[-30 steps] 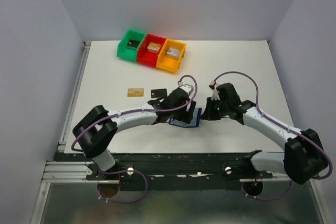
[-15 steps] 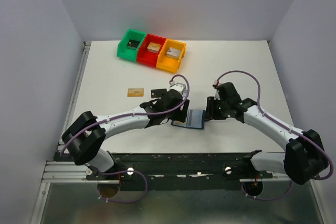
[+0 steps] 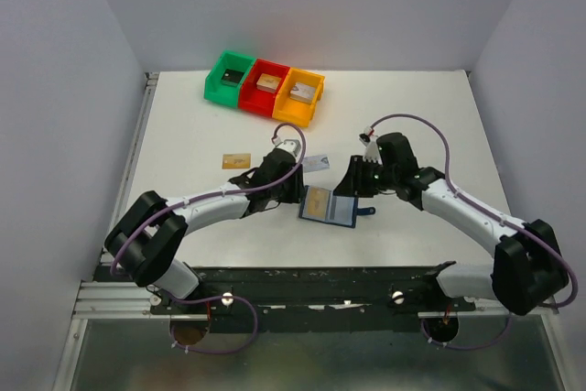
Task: Take the credit cards out of the card holder
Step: Remove the credit card from the card holder.
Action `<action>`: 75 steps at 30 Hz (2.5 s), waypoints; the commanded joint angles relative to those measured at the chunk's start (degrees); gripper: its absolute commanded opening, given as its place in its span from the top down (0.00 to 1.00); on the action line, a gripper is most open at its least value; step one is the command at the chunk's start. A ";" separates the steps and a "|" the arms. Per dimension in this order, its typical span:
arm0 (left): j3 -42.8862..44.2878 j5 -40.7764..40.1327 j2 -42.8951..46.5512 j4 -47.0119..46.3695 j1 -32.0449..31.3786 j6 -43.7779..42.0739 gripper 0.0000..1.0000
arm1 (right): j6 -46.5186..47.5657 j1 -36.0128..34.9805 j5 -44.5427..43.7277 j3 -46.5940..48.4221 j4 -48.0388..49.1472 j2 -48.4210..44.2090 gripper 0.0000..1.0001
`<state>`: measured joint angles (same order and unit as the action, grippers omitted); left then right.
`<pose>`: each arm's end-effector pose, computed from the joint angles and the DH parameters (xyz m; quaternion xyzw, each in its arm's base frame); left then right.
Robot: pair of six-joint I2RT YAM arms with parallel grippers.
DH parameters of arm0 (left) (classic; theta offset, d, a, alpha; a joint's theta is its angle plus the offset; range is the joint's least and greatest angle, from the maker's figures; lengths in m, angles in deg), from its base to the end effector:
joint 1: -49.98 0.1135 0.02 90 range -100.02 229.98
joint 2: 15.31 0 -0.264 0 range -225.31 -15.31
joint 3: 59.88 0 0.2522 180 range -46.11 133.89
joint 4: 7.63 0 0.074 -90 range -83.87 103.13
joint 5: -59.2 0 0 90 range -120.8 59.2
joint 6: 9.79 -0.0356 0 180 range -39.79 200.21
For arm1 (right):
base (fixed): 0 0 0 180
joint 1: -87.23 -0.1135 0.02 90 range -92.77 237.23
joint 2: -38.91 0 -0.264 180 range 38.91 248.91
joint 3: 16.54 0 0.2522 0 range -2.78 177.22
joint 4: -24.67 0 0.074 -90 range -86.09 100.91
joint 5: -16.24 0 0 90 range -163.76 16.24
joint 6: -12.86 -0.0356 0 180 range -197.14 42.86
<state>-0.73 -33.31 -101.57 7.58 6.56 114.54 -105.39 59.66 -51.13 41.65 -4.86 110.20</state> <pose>0.2250 -0.2108 0.1882 0.0636 0.9123 -0.2380 0.3272 0.2238 0.1323 0.2340 -0.0735 0.8984 0.3432 0.2640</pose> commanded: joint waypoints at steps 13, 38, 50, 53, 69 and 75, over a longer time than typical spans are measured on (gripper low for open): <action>3.13 7.86 -6.99 -7.25 -0.35 0.04 0.73 | -9.81 0.06 10.59 -0.92 16.89 18.62 0.66; 1.11 6.11 -10.60 -5.50 -0.26 2.15 0.84 | -8.31 0.06 7.08 -1.97 17.18 25.92 0.59; -0.12 6.02 -10.51 -5.32 -0.35 2.76 0.87 | -10.42 0.15 9.71 -2.94 20.95 26.54 0.62; -0.21 5.93 -10.25 -5.23 -0.53 2.76 0.87 | -11.04 -0.02 10.33 -3.12 21.92 26.80 0.62; -1.70 5.05 -6.47 -3.74 -0.53 2.76 0.85 | -13.06 0.06 12.52 -4.08 27.28 28.56 0.82; -2.49 4.52 -4.01 -3.83 -0.53 2.85 0.82 | -12.44 0.24 12.61 -4.61 27.28 28.56 0.85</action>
<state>-2.00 -27.34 -108.17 2.18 6.36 117.16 -118.26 59.66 -39.76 38.10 20.52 137.76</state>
